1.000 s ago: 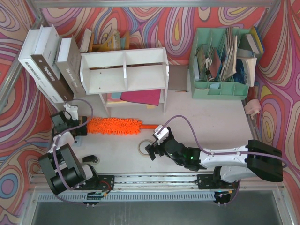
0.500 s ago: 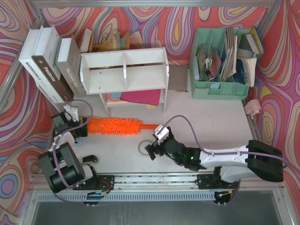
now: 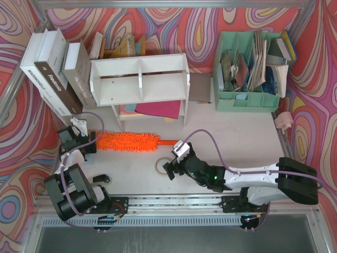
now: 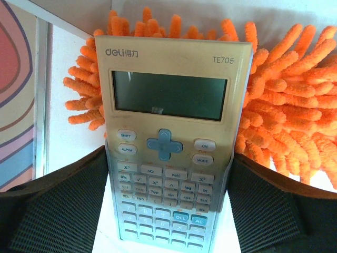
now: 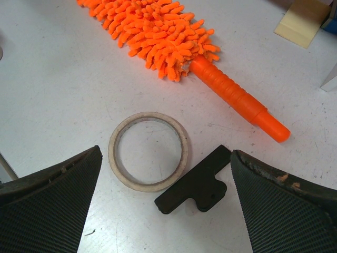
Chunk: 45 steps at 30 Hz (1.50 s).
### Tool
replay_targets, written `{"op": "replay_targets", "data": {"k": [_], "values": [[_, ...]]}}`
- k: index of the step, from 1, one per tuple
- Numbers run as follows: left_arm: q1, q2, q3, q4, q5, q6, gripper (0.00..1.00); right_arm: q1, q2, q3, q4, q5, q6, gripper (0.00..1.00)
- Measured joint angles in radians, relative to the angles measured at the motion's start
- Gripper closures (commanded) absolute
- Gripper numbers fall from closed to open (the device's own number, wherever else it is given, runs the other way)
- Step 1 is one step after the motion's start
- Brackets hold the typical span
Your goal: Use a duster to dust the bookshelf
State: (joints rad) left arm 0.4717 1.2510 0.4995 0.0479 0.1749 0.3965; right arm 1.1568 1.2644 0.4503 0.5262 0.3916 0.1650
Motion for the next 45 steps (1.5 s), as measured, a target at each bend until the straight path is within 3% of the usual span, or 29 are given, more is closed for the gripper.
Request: {"op": "replay_targets", "data": {"k": [29, 45], "values": [[-0.143, -0.331, -0.046, -0.214, -0.040, -0.011, 0.29, 0.000, -0.014, 0.002, 0.000, -0.003, 0.000, 0.03], [-0.258, -0.392, -0.046, -0.293, -0.033, -0.008, 0.32, 0.000, -0.015, 0.002, 0.000, 0.002, 0.000, 0.03]]}}
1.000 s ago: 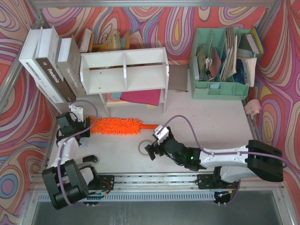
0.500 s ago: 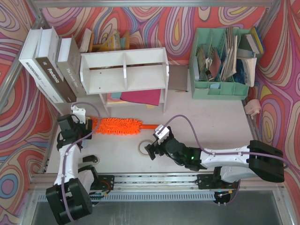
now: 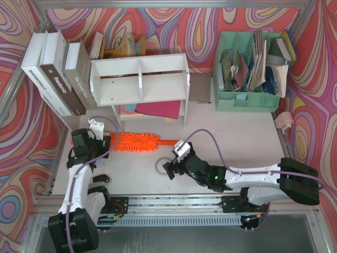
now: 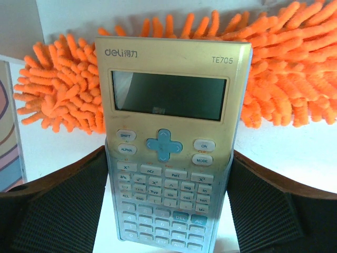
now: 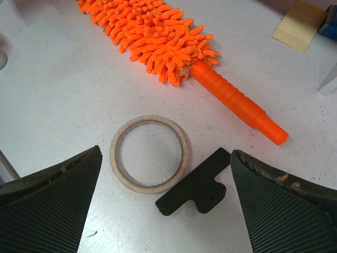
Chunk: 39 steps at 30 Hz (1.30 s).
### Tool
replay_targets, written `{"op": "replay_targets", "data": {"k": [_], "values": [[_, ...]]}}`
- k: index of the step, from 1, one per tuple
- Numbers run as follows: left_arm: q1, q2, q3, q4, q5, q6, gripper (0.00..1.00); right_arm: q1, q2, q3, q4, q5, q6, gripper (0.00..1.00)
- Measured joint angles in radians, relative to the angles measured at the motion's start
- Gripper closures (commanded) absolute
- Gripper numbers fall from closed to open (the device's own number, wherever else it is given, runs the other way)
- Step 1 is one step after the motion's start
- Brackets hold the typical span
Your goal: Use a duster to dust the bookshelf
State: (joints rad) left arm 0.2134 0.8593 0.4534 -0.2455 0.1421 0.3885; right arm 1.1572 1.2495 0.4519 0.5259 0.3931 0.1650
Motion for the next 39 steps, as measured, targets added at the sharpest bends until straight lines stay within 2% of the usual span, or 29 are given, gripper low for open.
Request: {"op": "replay_targets", "data": {"k": [8, 21, 32, 39], "values": [[-0.106, -0.033, 0.000, -0.006, 0.003, 0.021, 0.33, 0.000, 0.000, 0.000, 0.000, 0.003, 0.000, 0.03], [-0.402, -0.013, 0.060, -0.144, -0.016, 0.072, 0.32, 0.000, -0.028, 0.000, 0.000, 0.019, 0.011, 0.03], [-0.604, 0.001, 0.115, -0.229, 0.008, 0.128, 0.30, 0.000, -0.079, -0.013, -0.004, 0.099, 0.040, 0.03], [-0.687, 0.031, 0.119, -0.265, 0.045, 0.156, 0.26, -0.001, -0.089, -0.013, -0.035, 0.166, 0.072, 0.01]]}}
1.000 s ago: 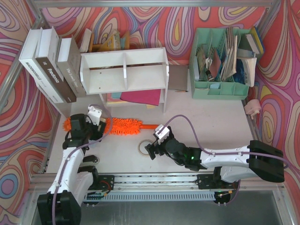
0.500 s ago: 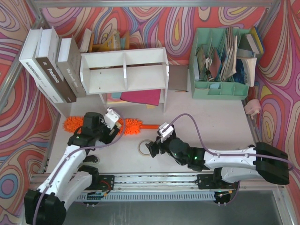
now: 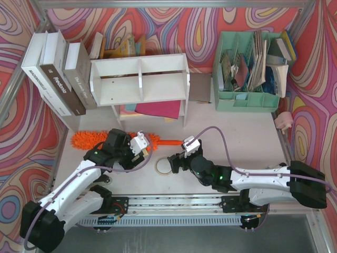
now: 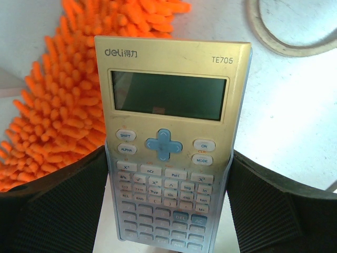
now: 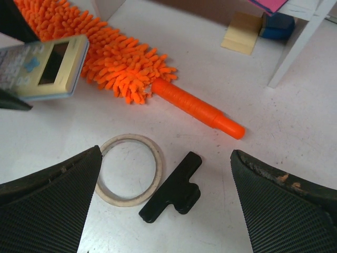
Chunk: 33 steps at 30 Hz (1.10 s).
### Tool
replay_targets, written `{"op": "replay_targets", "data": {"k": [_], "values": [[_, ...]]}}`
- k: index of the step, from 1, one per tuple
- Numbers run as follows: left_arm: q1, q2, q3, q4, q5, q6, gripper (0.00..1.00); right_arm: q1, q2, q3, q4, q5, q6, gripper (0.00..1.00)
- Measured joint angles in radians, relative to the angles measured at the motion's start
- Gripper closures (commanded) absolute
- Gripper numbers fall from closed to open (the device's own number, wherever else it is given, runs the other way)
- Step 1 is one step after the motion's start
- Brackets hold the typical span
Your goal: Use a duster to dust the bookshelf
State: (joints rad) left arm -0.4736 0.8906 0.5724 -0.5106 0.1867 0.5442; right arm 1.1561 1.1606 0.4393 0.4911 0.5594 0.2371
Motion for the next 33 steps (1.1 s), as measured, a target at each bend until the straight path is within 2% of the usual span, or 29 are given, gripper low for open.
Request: {"op": "replay_targets", "data": {"k": [7, 15, 27, 28, 33], "values": [[-0.042, 0.086, 0.008, -0.037, -0.002, 0.035, 0.24, -0.025, -0.019, -0.001, -0.004, 0.034, 0.021, 0.01], [-0.091, 0.231, 0.022, -0.046, -0.020, 0.051, 0.17, -0.037, -0.023, -0.017, -0.007, 0.039, 0.037, 0.01], [-0.096, 0.231, 0.027, -0.026, -0.075, 0.050, 0.09, -0.044, -0.039, -0.022, -0.011, 0.038, 0.040, 0.01], [-0.097, 0.222, 0.031, -0.026, -0.083, 0.046, 0.03, -0.044, -0.041, -0.022, -0.013, 0.035, 0.037, 0.01], [-0.130, 0.128, 0.100, -0.037, -0.152, -0.003, 0.02, -0.053, -0.049, -0.005, -0.063, -0.009, 0.017, 0.01]]}}
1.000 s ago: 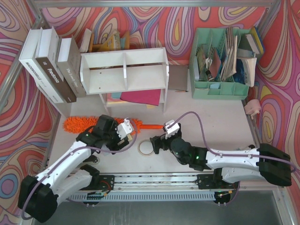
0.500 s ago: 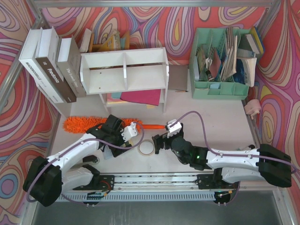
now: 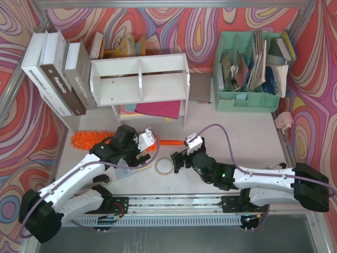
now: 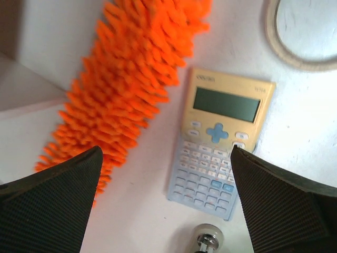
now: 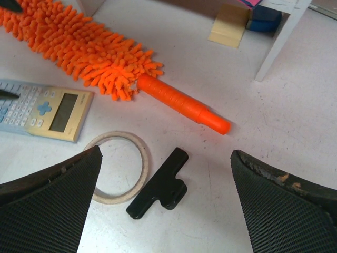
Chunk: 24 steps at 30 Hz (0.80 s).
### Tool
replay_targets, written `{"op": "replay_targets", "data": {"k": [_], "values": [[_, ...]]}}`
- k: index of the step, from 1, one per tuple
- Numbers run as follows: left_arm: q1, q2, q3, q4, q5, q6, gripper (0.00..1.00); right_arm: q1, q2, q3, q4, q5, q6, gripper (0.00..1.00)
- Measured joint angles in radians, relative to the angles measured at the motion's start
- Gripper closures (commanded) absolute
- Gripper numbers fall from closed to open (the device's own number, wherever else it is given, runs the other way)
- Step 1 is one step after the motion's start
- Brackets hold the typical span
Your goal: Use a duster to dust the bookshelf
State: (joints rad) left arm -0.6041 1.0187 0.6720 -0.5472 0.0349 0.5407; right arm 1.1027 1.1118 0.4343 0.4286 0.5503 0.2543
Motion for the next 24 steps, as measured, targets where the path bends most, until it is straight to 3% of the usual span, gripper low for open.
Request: {"op": "replay_targets", "data": {"k": [8, 15, 20, 24], "values": [[-0.316, -0.085, 0.106, 0.024, -0.325, -0.198, 0.02, -0.005, -0.021, 0.070, -0.150, -0.066, -0.023, 0.01], [-0.623, 0.081, 0.204, 0.044, -0.782, -0.531, 0.02, -0.023, -0.017, 0.106, -0.238, -0.123, -0.061, 0.01], [-0.743, 0.202, 0.247, 0.009, -1.109, -0.753, 0.02, -0.024, 0.069, 0.152, -0.318, -0.162, -0.101, 0.01], [-0.786, 0.200, 0.238, -0.041, -1.197, -0.898, 0.02, -0.030, 0.077, 0.162, -0.335, -0.181, -0.125, 0.01]]}}
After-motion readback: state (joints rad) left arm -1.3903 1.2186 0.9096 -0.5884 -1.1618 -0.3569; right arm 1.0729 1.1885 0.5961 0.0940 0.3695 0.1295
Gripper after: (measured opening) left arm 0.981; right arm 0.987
